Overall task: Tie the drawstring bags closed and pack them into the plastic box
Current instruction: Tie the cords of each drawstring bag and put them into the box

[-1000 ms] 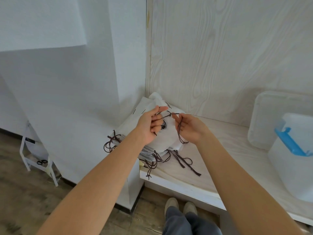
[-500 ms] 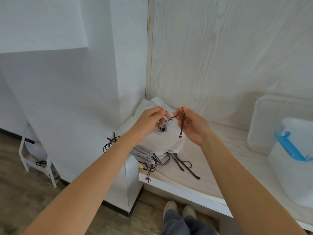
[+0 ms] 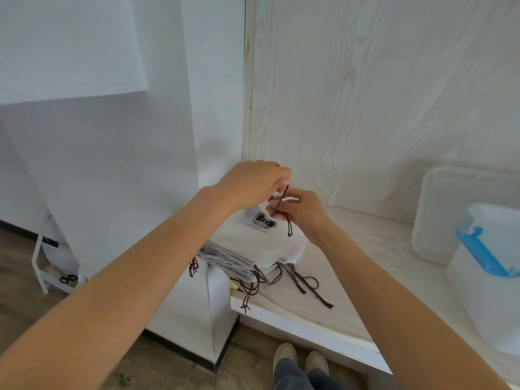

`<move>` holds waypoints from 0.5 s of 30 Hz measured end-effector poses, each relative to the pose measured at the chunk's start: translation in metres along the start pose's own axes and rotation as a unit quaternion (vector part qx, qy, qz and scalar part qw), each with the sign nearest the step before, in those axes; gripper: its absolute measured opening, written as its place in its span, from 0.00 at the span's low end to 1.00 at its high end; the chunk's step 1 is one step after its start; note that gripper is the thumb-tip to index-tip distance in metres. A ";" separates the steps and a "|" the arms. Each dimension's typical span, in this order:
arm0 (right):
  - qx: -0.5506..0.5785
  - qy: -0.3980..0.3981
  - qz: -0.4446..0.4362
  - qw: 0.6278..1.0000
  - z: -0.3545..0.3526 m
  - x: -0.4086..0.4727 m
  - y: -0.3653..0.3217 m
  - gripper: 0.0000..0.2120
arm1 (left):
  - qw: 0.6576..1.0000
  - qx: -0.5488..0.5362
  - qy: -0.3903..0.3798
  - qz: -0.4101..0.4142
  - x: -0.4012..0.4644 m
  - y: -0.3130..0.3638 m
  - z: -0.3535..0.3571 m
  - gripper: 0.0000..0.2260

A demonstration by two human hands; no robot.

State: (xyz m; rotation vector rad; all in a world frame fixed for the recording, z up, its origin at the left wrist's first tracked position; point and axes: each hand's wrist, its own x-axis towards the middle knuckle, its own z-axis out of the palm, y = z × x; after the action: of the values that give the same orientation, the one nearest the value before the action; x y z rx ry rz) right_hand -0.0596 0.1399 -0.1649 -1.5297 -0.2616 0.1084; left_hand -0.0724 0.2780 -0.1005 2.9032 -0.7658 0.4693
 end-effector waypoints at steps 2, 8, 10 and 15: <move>0.002 0.007 0.003 1.000 -0.001 0.002 0.002 0.05 | 1.000 0.022 -0.001 -0.002 0.006 -0.004 0.003 0.14; -0.014 -0.003 0.004 1.000 -0.011 0.005 0.020 0.06 | 0.998 0.024 0.022 -0.058 0.018 -0.028 0.011 0.11; -0.014 -0.013 0.009 1.000 -0.016 0.004 0.028 0.07 | 0.997 -0.017 -0.003 -0.072 0.023 -0.035 0.011 0.11; 0.032 -0.006 0.014 0.999 -0.022 0.008 0.033 0.09 | 0.983 -0.178 -0.048 -0.025 0.036 -0.028 0.018 0.10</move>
State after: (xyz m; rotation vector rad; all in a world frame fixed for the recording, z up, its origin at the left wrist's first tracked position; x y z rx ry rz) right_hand -0.0438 0.1222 -0.1973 -1.4695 -0.2436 0.1460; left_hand -0.0234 0.2825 -0.1064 2.6172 -0.7036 0.1649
